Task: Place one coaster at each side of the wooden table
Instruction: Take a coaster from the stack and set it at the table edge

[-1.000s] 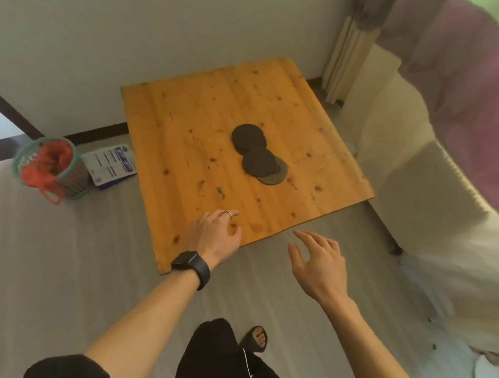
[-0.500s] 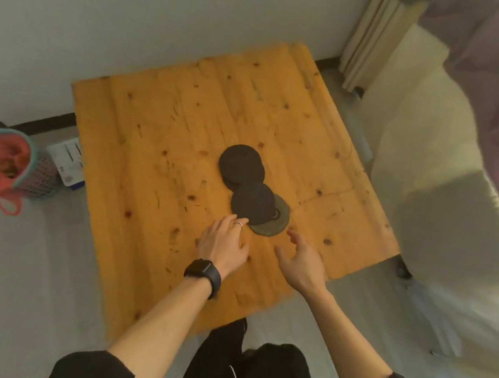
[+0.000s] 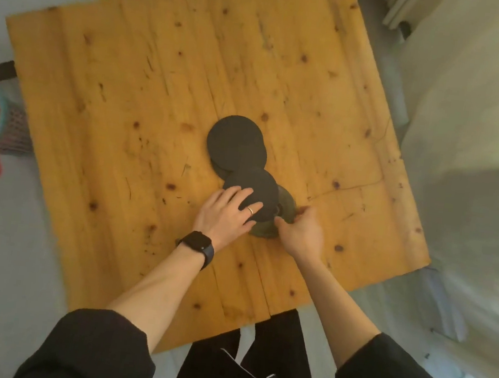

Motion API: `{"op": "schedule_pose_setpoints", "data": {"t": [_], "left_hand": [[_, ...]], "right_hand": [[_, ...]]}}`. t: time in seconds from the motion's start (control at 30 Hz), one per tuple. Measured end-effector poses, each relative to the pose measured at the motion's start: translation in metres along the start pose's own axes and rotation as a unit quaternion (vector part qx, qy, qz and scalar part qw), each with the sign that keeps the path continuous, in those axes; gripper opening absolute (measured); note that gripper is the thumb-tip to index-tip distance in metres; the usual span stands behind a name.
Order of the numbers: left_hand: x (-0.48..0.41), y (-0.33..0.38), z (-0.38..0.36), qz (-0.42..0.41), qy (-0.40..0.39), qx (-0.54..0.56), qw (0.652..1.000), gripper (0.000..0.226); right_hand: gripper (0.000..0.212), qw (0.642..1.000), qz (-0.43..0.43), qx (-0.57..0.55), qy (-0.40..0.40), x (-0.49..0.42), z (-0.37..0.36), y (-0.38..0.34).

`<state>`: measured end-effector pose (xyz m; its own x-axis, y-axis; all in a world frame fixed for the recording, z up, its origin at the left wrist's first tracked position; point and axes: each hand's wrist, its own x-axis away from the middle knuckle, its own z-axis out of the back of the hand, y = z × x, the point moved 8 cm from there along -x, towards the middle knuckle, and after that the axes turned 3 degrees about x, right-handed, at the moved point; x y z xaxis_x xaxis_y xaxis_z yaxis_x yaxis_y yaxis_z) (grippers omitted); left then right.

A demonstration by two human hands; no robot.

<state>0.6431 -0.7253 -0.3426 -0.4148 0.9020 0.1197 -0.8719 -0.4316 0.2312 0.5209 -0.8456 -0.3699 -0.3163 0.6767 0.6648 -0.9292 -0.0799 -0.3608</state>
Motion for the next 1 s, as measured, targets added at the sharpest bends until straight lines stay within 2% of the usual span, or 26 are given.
{"op": "schedule_pose_setpoints", "data": {"t": [0.07,0.17,0.37,0.47,0.53,0.63,0.73,0.77,0.83,0.87,0.9,0.97,1.0], "left_hand": [[-0.002,-0.004,0.001,-0.005,0.030,-0.001,1.000,0.034],[-0.011,-0.012,-0.001,0.059,0.028,0.033,0.997,0.037],[-0.026,-0.018,-0.004,0.157,0.007,0.101,0.982,0.038],[-0.015,-0.012,0.000,0.209,0.030,0.149,0.966,0.034],[0.001,-0.002,0.003,0.254,0.053,0.210,0.943,0.031],[0.026,0.020,-0.010,0.317,0.029,0.362,0.876,0.031],[0.044,0.051,-0.039,0.344,-0.087,0.538,0.765,0.032],[0.050,0.059,-0.047,0.339,-0.112,0.562,0.746,0.024],[0.063,0.062,-0.057,0.363,-0.095,0.575,0.727,0.011],[0.071,0.061,-0.061,0.388,-0.067,0.595,0.701,0.014],[0.079,0.060,-0.064,0.424,-0.036,0.625,0.654,0.023],[0.099,0.064,-0.072,0.491,0.016,0.685,0.538,0.034],[0.105,0.068,-0.075,0.507,0.031,0.706,0.494,0.036]], "right_hand": [[0.039,0.999,0.019,-0.007,-0.025,-0.007,-0.001,-0.003],[0.029,0.995,0.038,-0.081,-0.040,-0.012,0.003,-0.002],[0.020,0.988,0.022,-0.156,-0.008,-0.001,0.029,0.041],[0.014,0.972,-0.010,-0.231,-0.049,0.009,0.032,0.066],[0.015,0.966,-0.014,-0.245,-0.082,0.017,0.031,0.075],[0.016,0.963,0.005,-0.214,-0.164,0.030,0.023,0.082],[0.015,0.954,0.044,-0.172,-0.241,0.038,0.015,0.081],[0.015,0.952,0.057,-0.167,-0.249,0.040,0.015,0.079],[0.015,0.954,0.073,-0.162,-0.242,0.038,0.020,0.076],[0.017,0.956,0.076,-0.160,-0.233,0.036,0.023,0.076],[0.021,0.958,0.078,-0.157,-0.227,0.033,0.025,0.076],[0.026,0.958,0.089,-0.143,-0.231,0.029,0.026,0.075],[0.028,0.958,0.097,-0.130,-0.234,0.028,0.025,0.075]]}}
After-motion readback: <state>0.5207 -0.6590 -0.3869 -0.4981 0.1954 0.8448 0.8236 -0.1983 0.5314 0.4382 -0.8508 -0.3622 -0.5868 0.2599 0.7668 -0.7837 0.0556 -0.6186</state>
